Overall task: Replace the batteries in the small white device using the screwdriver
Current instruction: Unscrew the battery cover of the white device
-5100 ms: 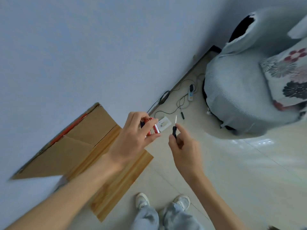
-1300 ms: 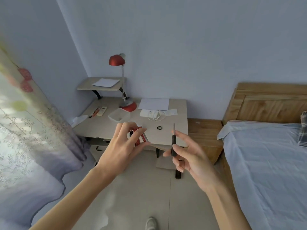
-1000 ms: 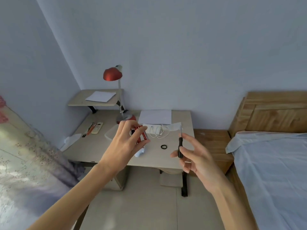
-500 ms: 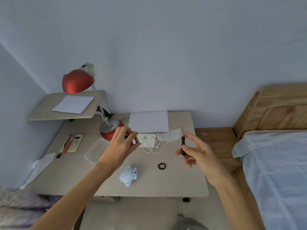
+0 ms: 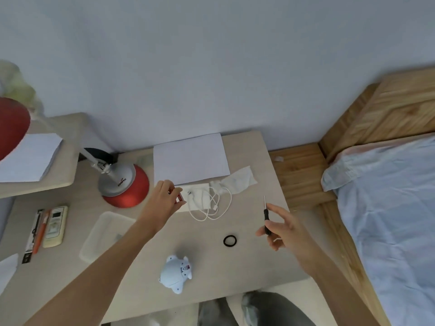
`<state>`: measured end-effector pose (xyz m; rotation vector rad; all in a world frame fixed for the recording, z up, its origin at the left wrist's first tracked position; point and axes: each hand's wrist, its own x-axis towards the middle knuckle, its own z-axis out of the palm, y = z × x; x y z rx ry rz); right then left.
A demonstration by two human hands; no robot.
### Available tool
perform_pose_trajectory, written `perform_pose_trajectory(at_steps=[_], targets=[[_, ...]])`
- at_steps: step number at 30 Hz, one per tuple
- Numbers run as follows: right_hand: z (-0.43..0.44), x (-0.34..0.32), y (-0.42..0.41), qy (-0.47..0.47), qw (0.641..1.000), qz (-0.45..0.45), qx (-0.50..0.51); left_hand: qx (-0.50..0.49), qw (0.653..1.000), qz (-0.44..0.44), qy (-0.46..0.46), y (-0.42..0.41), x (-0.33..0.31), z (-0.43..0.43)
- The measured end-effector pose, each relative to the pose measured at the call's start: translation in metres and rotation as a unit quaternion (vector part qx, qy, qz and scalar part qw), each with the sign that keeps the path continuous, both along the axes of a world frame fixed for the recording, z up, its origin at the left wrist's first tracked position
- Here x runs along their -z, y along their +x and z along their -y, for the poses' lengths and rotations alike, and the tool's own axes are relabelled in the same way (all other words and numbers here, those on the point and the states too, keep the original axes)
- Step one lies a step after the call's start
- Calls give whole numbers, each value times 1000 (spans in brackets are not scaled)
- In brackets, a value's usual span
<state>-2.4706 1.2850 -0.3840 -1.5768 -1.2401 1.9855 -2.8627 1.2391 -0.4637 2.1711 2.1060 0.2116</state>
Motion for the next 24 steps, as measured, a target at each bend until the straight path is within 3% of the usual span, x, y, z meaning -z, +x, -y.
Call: perform_pose_trajectory(at_steps=[15,24], targets=[[10,87,-60,-67,993,63,72,108,991,59,-53,-43,101,-19],[22,106,-59,-72,992,62,82,79,986,118,-83,-44,112,-21]])
